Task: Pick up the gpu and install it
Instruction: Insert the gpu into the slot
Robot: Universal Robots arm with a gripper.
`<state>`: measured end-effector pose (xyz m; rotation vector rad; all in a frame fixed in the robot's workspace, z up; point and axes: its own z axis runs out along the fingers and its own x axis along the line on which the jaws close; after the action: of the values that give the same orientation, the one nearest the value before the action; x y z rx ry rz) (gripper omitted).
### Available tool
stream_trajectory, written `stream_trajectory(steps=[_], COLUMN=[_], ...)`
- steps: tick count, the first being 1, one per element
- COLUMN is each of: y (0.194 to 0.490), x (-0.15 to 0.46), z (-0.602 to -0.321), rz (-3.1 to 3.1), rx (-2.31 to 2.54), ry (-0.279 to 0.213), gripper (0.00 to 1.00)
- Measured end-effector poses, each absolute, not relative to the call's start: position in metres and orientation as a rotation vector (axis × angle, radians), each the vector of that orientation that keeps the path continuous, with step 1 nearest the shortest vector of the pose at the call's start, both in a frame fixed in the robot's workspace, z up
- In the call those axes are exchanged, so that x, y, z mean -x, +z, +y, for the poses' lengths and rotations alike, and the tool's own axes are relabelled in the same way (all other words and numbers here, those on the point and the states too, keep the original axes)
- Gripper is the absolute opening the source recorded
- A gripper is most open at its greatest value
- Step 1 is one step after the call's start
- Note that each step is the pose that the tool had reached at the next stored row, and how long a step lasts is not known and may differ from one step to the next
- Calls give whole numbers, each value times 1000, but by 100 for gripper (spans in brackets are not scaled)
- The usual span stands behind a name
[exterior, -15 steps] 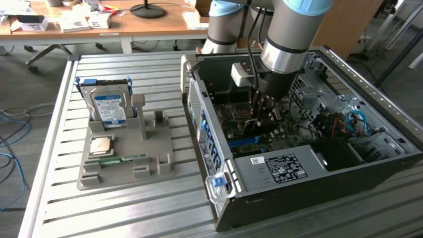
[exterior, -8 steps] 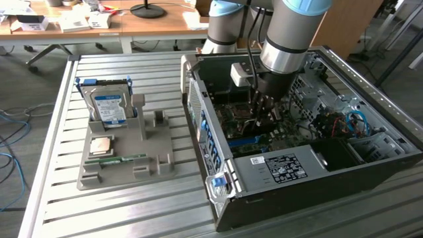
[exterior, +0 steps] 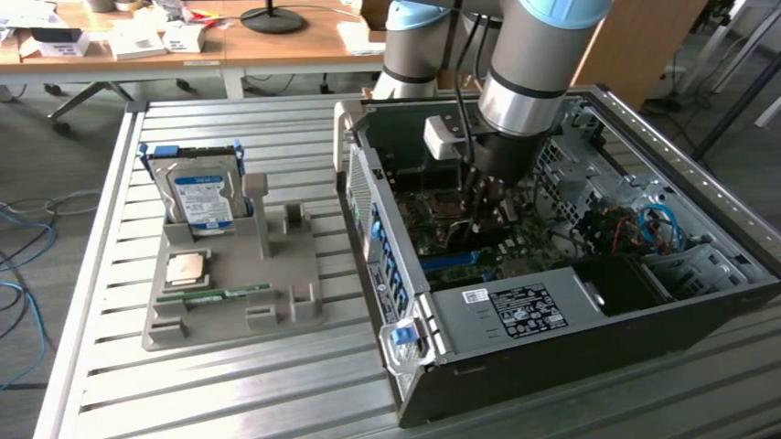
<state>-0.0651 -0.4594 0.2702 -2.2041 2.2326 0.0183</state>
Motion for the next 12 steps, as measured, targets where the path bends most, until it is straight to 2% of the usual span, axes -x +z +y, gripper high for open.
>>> stream_trajectory(steps=[12], y=[268], x=[67], z=[-459], rz=[2233], rx=[2204], ry=[18], gripper=[26])
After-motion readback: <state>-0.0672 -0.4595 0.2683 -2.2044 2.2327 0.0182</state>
